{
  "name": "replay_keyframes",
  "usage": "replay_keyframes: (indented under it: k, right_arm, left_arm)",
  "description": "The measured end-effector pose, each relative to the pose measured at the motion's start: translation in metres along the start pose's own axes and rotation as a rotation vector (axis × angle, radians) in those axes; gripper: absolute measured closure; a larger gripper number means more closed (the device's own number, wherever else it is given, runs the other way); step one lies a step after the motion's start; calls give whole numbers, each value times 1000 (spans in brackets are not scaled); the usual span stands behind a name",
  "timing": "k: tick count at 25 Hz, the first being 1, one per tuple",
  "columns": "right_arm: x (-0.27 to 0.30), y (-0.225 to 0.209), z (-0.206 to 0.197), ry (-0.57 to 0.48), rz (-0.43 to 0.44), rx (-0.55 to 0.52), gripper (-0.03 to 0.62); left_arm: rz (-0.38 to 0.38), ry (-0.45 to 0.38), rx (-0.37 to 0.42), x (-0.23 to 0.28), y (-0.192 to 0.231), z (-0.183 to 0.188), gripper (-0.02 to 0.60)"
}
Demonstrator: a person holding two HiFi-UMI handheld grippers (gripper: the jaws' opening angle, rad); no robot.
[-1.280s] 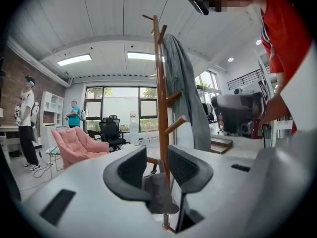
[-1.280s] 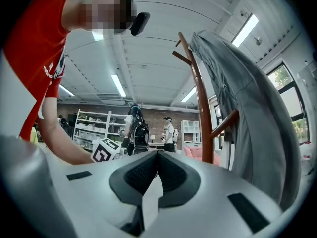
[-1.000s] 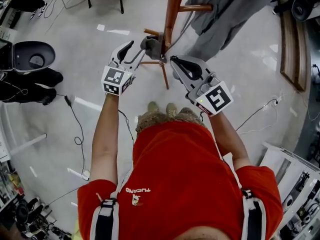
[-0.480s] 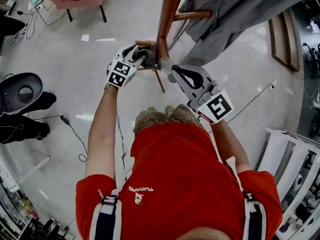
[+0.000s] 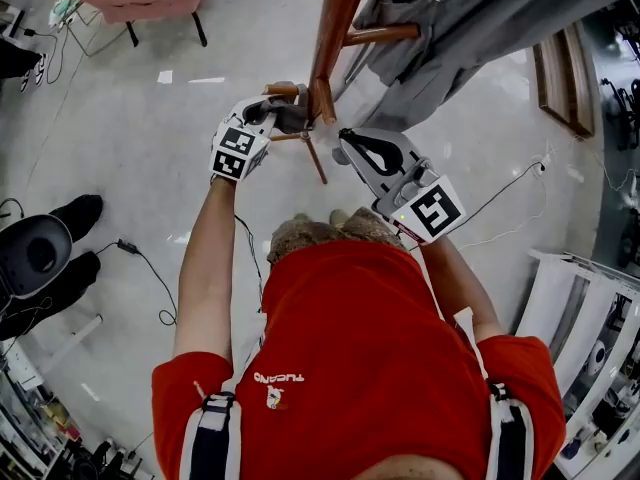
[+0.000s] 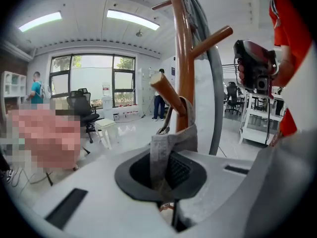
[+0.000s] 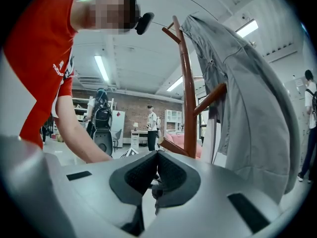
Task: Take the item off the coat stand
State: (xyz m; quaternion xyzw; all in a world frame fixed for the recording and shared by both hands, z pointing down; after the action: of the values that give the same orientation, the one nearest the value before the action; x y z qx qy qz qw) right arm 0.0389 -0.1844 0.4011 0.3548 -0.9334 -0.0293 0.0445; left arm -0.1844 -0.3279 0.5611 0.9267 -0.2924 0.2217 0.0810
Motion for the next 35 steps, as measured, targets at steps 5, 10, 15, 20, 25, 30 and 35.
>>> replay_keyframes:
  k: [5, 10, 15, 20, 25, 30, 35]
  right_arm:
    - [-3, 1, 5, -31, 13, 8, 571]
    - [-10, 3, 13, -57, 29, 12, 571]
    - [-21, 7, 23, -89, 64, 10, 571]
    - [-31, 11, 33, -136, 113, 6, 571]
    - [-27, 18, 45, -197, 162, 7, 571]
    - [-28, 21, 58, -247, 188, 24, 571]
    - [-31, 22, 61, -278, 192, 54, 571]
  left_arm:
    - [73, -42, -33, -25, 1, 16, 569]
    - [150, -65, -70, -51, 0, 27, 569]
    - [233, -90, -127, -78, -13, 34, 569]
    - [311, -136, -151, -111, -40, 46, 569]
    - [390, -159, -138, -154, -71, 71, 569]
    - [441, -217, -199, -191, -106, 101, 569]
    - [448, -281, -219, -217, -137, 132, 569]
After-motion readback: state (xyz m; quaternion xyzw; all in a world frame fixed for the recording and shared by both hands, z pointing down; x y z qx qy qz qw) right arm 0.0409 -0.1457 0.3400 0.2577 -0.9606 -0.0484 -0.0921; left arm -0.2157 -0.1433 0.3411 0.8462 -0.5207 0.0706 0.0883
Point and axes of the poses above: the fingertips, and each gripper's own axes: x forward along the fingers, y to its left, z out of its top, the point moved 10 cm from there along -x, backward along the fingers, and after that the axes turned 2 degrees about -x, right-handed, at the moved point
